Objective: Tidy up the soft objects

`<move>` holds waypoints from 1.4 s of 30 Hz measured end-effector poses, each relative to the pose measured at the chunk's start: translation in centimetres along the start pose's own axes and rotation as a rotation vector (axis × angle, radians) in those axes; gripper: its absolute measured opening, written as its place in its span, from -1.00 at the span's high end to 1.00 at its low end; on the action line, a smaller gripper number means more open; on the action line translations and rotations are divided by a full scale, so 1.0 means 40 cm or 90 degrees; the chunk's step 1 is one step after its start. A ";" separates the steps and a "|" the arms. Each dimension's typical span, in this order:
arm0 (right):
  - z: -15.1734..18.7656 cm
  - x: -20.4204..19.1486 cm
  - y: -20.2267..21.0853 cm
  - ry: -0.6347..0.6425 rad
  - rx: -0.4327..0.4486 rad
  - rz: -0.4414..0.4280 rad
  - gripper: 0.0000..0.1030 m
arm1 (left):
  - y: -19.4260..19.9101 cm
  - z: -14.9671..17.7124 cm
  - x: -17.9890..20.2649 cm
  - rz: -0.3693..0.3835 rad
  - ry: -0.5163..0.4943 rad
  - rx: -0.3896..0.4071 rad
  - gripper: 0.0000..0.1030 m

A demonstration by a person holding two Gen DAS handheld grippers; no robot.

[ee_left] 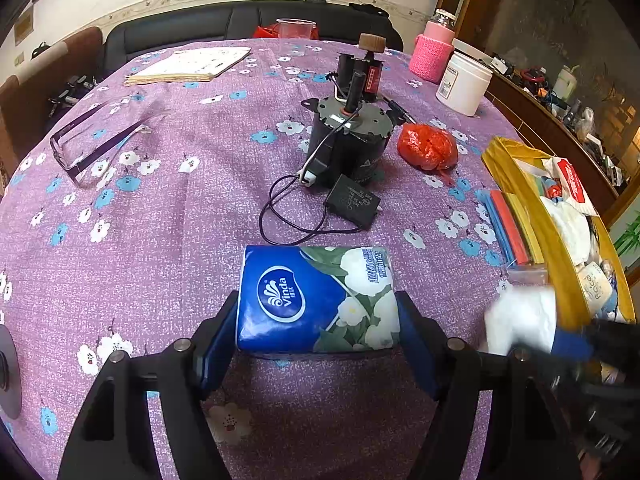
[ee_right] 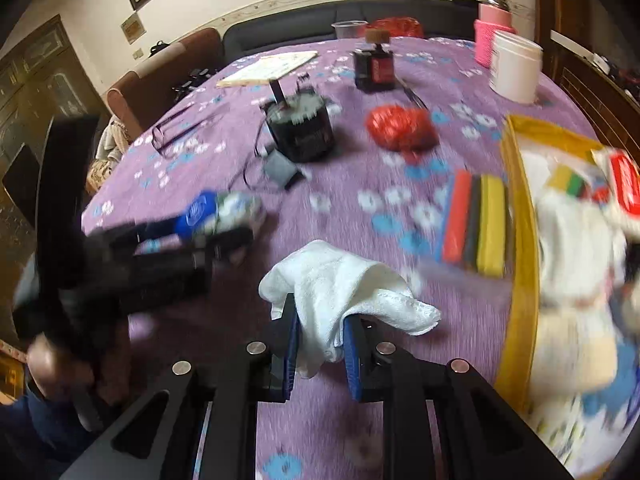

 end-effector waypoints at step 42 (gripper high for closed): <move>-0.036 0.043 -0.046 -0.061 0.106 0.046 0.56 | 0.064 -0.011 0.031 0.035 -0.003 0.111 -0.40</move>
Point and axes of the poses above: each gripper's, at about its wrist camera, not at the fingertips, and y roughly against the way its jaws point, x to its right, z to its underside, the point moved 1 cm from there along -y, roughly the way its jaws point, and after that the axes turned 1 degree about y, right-handed, at the moved point
